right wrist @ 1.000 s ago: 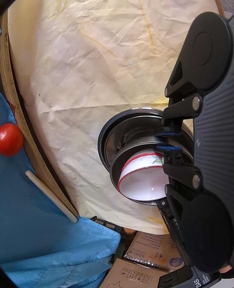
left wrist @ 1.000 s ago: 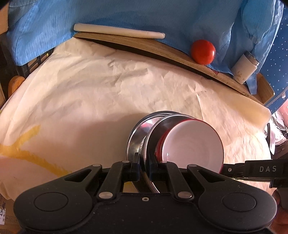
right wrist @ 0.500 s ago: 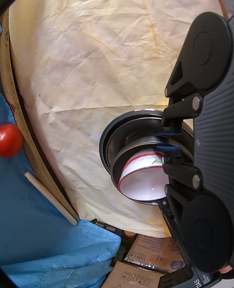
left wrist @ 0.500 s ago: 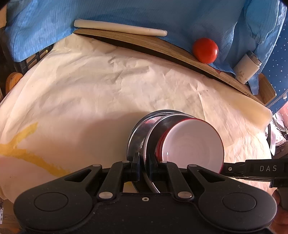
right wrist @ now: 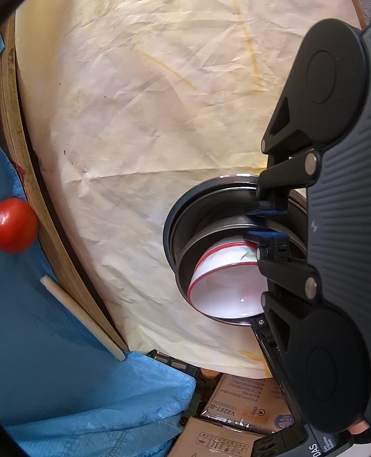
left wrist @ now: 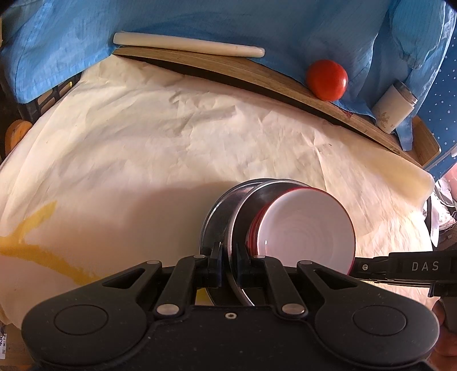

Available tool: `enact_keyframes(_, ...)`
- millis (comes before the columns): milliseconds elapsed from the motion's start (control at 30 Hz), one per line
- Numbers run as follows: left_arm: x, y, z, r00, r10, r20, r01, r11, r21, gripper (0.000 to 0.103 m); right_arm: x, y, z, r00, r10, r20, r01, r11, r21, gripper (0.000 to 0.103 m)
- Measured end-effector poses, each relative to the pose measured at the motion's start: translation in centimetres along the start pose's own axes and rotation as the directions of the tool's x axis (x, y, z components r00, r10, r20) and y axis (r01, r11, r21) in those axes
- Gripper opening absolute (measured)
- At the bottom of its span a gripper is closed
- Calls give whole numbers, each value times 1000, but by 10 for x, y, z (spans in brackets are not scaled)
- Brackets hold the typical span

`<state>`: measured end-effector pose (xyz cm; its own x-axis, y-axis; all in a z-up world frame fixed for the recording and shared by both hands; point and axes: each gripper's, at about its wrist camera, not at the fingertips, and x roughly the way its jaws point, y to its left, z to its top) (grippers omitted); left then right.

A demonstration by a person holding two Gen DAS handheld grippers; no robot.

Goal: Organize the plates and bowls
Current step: 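Lower the steel bowl onto the steel plates with both grippers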

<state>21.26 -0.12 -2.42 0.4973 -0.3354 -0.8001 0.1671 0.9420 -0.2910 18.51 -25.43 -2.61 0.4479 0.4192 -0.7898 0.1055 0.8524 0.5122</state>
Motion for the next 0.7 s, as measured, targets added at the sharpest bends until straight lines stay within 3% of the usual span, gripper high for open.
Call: enact_keyframes(700, 3, 1, 8, 1000, -2, -6, 2, 1000, -6, 8, 3, 1, 3, 1000, -12, -2, 12, 1000, 0, 14)
